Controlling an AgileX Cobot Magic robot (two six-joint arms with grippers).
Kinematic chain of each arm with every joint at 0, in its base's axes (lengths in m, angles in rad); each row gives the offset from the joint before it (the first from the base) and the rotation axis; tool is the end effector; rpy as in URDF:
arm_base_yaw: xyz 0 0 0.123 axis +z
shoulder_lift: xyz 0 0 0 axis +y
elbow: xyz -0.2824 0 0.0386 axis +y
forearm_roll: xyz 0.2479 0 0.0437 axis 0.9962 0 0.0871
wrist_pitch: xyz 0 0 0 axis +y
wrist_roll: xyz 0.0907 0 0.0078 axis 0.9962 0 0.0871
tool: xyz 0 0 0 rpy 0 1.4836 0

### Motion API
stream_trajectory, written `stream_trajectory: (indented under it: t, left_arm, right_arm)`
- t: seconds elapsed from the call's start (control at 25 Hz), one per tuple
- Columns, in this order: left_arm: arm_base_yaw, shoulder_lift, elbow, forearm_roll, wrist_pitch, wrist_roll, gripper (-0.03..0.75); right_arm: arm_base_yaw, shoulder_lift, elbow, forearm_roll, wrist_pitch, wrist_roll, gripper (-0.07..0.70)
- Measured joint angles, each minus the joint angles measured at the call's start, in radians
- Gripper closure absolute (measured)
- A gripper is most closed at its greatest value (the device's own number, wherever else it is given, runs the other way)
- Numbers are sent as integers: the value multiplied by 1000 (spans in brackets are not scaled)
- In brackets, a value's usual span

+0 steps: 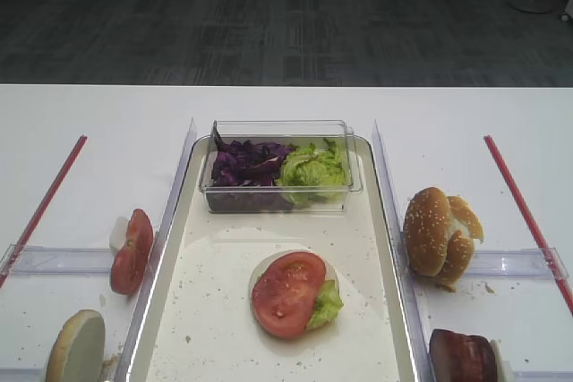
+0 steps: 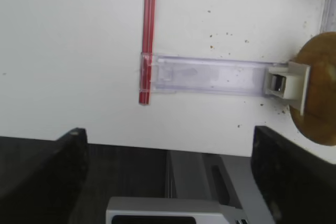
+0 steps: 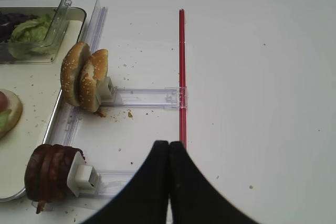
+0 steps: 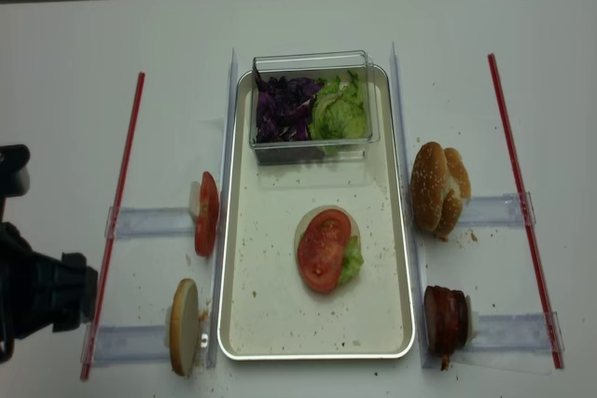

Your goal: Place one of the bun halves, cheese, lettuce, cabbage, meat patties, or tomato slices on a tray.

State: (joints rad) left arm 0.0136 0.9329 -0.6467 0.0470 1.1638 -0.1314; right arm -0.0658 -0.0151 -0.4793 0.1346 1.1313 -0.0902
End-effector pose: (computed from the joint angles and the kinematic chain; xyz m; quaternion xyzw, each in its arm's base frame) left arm 0.1316 0.0057 0.2558 -0.0650 0.9922 0.0163 0.1049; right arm -0.0076 0.0116 0.2664 -0.0154 0.8704 0.0289 0.4913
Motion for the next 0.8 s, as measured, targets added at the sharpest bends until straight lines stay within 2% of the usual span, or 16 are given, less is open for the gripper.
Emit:
stream_trajectory:
  t: [0.48,0.8]
  left_arm:
    - [0,-303,149,0,-6,17,139]
    - [0,-532,156,3,-2,43,139]
  right_arm:
    - [0,0,0,0,0,0,595]
    - [0,0,0,0,0,2,595]
